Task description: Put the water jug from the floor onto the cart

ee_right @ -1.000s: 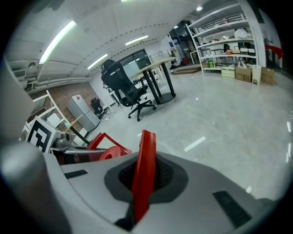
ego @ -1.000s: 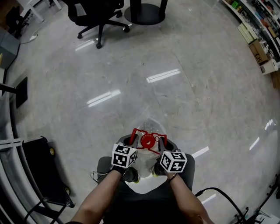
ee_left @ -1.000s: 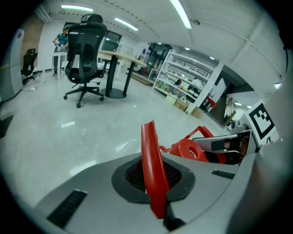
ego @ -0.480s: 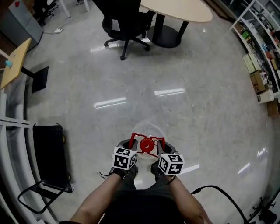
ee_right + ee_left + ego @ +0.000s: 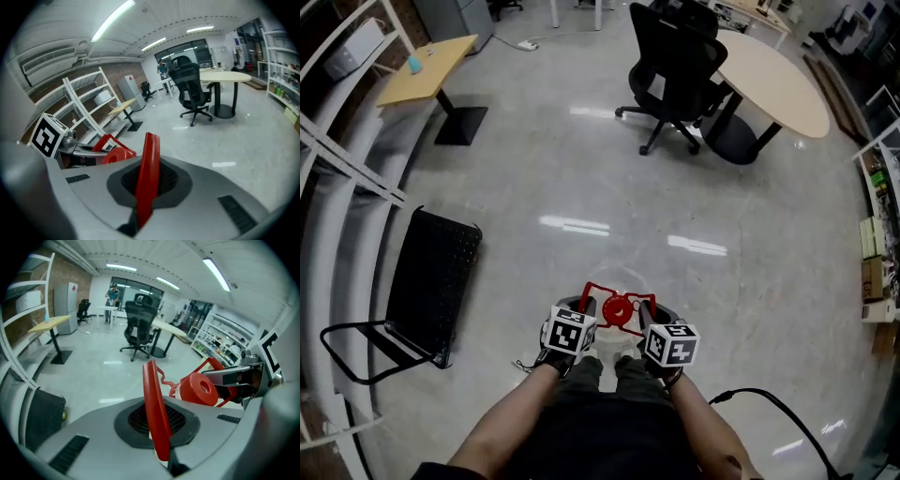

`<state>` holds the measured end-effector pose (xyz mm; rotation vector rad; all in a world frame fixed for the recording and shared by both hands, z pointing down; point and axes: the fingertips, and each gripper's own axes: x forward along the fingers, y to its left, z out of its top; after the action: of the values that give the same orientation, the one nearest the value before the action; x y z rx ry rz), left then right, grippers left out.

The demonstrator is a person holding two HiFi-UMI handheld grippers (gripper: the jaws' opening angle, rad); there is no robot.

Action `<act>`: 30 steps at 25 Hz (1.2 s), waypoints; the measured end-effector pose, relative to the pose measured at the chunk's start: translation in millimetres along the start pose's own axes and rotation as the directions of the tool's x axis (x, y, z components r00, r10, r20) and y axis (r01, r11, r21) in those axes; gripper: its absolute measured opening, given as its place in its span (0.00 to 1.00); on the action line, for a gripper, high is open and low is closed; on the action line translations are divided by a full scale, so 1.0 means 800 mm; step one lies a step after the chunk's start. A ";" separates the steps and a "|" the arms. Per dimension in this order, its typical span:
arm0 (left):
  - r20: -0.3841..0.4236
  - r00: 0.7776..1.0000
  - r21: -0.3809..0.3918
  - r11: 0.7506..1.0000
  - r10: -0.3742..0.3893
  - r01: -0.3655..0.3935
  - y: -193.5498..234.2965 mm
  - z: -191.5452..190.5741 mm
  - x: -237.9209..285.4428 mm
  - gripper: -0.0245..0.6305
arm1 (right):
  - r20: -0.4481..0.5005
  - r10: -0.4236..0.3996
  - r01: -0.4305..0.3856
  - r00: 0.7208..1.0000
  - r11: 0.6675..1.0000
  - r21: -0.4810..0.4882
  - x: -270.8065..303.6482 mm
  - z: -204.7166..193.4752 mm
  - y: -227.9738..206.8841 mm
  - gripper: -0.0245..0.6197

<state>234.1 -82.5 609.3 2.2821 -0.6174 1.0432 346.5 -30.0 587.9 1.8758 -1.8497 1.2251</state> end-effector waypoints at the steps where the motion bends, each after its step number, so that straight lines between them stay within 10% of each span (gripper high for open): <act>1: 0.002 1.000 -0.032 0.999 0.030 -0.030 0.015 -0.005 -0.007 0.04 | -0.037 0.030 -0.031 0.999 0.999 -0.034 0.012 0.004 0.013 0.04; 8: -0.011 0.971 -0.289 0.929 0.237 -0.230 0.108 -0.038 -0.047 0.04 | -0.276 0.194 -0.260 0.941 0.939 -0.227 0.103 0.020 0.105 0.04; 22: -0.038 0.869 -0.681 0.624 0.494 -0.384 0.284 -0.192 -0.223 0.04 | -0.562 0.347 -0.620 0.751 0.666 -0.416 0.200 -0.050 0.408 0.04; 30: 0.007 0.832 -0.744 0.559 0.555 -0.366 0.465 -0.273 -0.365 0.04 | -0.597 0.349 -0.667 0.722 0.581 -0.467 0.279 -0.094 0.648 0.04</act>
<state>-280.2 -166.4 606.8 1.5444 -1.5120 0.5448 -187.5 -227.3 591.3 0.5918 -2.2126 0.8291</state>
